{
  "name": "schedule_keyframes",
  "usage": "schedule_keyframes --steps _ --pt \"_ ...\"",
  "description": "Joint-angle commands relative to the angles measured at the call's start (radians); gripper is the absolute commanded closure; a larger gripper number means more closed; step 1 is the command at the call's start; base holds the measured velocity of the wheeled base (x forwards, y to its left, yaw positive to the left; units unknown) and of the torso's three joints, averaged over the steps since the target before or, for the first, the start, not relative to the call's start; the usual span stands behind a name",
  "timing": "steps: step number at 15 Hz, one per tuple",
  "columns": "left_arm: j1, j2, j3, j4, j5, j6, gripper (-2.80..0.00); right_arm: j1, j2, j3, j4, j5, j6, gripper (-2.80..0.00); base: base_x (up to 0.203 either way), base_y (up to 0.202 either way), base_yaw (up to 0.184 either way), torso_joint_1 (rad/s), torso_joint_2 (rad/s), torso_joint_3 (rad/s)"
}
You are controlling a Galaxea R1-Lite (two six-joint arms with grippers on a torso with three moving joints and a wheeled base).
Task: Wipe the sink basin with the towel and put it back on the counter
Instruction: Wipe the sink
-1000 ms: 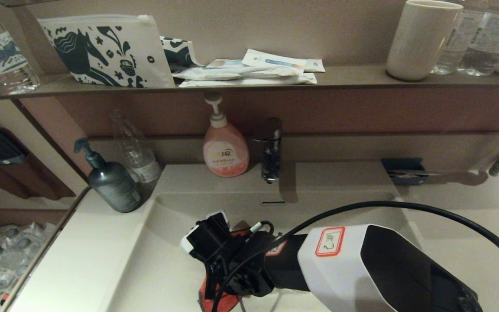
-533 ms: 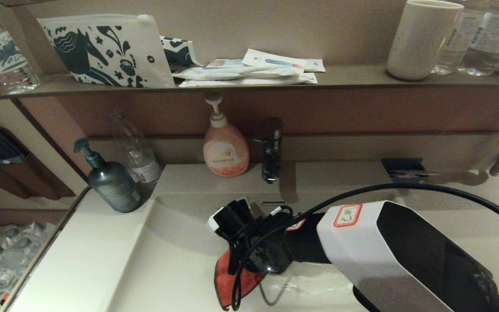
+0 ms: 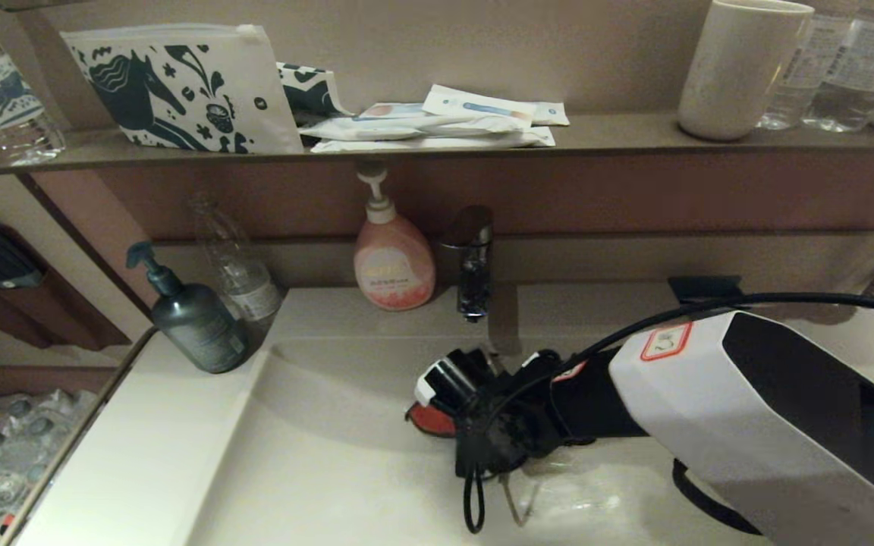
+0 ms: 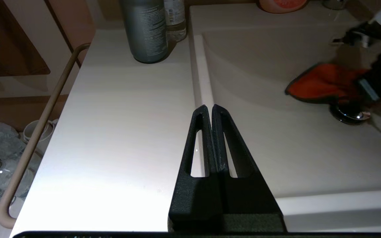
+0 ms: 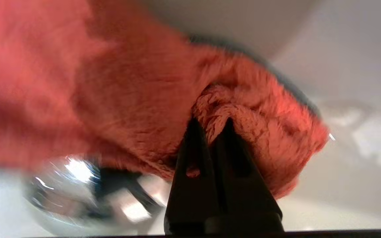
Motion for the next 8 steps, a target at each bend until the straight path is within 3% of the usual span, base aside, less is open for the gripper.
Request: schedule_keyframes --steps 1,4,8 --pt "0.000 0.000 0.000 0.000 0.000 0.000 0.00 -0.021 -0.056 0.078 -0.004 -0.006 0.002 0.00 0.000 0.000 0.000 0.000 0.00 0.000" --pt "0.000 0.000 0.000 0.000 0.000 0.000 0.00 -0.047 -0.108 0.215 -0.026 -0.024 0.031 0.00 0.000 0.000 0.000 0.000 0.00 0.000" --pt "0.000 0.000 0.000 0.000 0.000 0.000 0.00 -0.053 -0.140 0.354 -0.078 -0.021 0.140 0.00 0.000 0.000 0.000 0.000 0.00 0.000"
